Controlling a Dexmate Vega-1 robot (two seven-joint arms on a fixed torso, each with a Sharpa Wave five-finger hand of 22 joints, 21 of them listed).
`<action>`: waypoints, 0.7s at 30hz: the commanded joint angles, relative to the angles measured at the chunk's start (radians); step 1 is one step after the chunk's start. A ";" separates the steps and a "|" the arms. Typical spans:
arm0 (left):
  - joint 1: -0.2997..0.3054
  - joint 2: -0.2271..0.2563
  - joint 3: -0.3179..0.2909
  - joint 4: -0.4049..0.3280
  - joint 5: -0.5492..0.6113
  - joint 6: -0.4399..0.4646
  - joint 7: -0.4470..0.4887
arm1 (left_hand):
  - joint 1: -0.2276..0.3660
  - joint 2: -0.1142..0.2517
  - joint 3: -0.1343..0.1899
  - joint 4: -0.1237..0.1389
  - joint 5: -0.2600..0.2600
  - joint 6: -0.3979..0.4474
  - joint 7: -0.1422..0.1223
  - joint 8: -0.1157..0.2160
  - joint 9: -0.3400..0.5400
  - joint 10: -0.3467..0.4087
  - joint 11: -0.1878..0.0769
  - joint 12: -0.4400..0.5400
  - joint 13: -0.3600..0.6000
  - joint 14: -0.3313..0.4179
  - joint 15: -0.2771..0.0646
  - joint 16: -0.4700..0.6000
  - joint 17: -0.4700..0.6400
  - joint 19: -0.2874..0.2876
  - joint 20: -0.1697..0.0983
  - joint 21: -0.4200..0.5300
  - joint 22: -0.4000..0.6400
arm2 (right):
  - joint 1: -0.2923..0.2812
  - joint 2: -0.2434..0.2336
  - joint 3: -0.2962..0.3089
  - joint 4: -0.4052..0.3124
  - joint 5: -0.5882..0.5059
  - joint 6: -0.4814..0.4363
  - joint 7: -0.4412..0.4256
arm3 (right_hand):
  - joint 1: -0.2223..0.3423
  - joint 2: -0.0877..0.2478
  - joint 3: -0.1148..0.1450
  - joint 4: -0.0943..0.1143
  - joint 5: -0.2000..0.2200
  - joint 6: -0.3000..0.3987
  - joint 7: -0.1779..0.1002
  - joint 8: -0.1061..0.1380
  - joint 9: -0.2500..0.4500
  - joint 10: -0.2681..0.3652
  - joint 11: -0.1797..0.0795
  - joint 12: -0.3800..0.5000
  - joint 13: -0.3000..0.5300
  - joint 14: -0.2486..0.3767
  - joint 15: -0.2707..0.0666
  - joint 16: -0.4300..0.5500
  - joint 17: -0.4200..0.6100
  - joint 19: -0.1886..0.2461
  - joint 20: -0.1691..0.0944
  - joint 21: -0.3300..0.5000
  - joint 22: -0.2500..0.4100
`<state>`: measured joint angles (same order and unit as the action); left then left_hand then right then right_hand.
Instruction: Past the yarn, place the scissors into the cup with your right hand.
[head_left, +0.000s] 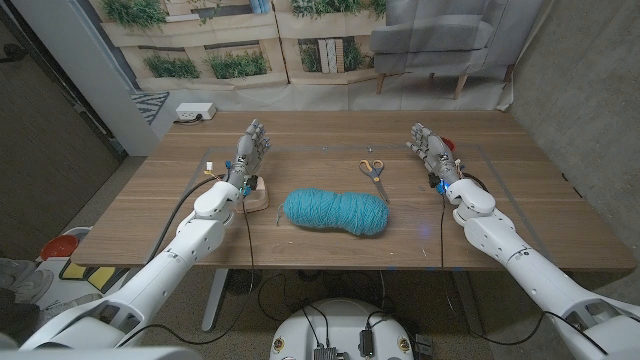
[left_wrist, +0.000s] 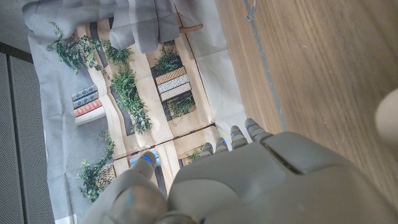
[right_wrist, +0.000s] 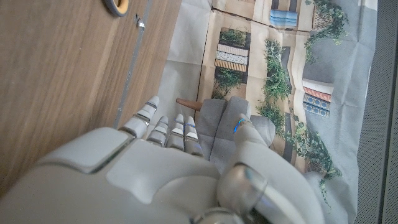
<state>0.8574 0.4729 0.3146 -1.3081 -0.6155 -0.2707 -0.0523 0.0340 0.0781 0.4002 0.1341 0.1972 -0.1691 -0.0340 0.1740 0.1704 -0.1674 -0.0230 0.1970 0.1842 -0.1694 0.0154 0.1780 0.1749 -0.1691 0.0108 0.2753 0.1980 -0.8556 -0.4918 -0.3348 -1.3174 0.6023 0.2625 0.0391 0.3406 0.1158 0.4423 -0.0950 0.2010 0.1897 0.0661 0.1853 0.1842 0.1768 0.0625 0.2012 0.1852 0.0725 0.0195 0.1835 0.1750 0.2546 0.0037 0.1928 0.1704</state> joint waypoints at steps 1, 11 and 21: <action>0.031 -0.100 -0.131 -0.010 0.123 0.056 -0.080 | -0.001 0.005 0.005 0.000 0.006 -0.130 0.001 0.008 0.003 -0.155 0.000 0.004 0.004 -0.176 0.001 0.005 0.005 -0.083 0.000 0.006 0.005 | -0.046 0.060 0.100 -0.058 -0.126 -0.072 0.025 | 0.010 -0.003 0.006 -0.004 0.005 0.010 0.003 0.006 0.003 0.008 0.003 0.004 0.003 0.012 0.003 0.004 0.003 0.007 0.000 0.006 0.003; 0.041 -0.168 -0.209 -0.012 0.195 0.085 -0.131 | -0.001 0.005 0.004 0.000 0.006 -0.125 0.006 0.009 0.003 -0.153 0.005 0.005 0.005 -0.176 0.004 0.005 0.005 -0.081 0.000 0.005 0.005 | -0.075 0.058 0.127 -0.127 -0.228 -0.141 0.009 | 0.020 -0.010 0.007 -0.017 0.003 0.013 0.001 0.007 0.003 0.014 0.004 0.006 0.003 0.018 0.005 0.005 0.002 0.010 0.003 0.007 0.003; 0.045 -0.206 -0.254 -0.012 0.235 0.100 -0.159 | -0.001 0.005 0.003 0.000 0.006 -0.120 0.007 0.011 0.003 -0.151 0.006 0.006 0.005 -0.175 0.006 0.006 0.004 -0.080 0.000 0.005 0.006 | -0.086 0.044 0.124 -0.174 -0.308 -0.186 -0.017 | 0.026 -0.015 0.006 -0.025 0.002 0.015 0.002 0.007 0.003 0.014 0.005 0.005 0.003 0.020 0.007 0.005 0.003 0.012 0.005 0.007 0.003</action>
<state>0.8953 0.3145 0.1173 -1.3190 -0.4345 -0.1919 -0.1727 0.0350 0.0791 0.4001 0.1341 0.1972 -0.1689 -0.0339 0.1778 0.1702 -0.1673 -0.0230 0.1970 0.1840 -0.1694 0.0155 0.1779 0.1749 -0.1689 0.0108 0.2753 0.2026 -0.9236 -0.4400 -0.2213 -1.4369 0.3829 0.1285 0.0449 0.3615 0.0949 0.4470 -0.1147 0.2010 0.1949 0.0714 0.1888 0.1840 0.1802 0.0660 0.2010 0.1851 0.0888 0.0248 0.1835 0.1748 0.2581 0.0074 0.1975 0.1703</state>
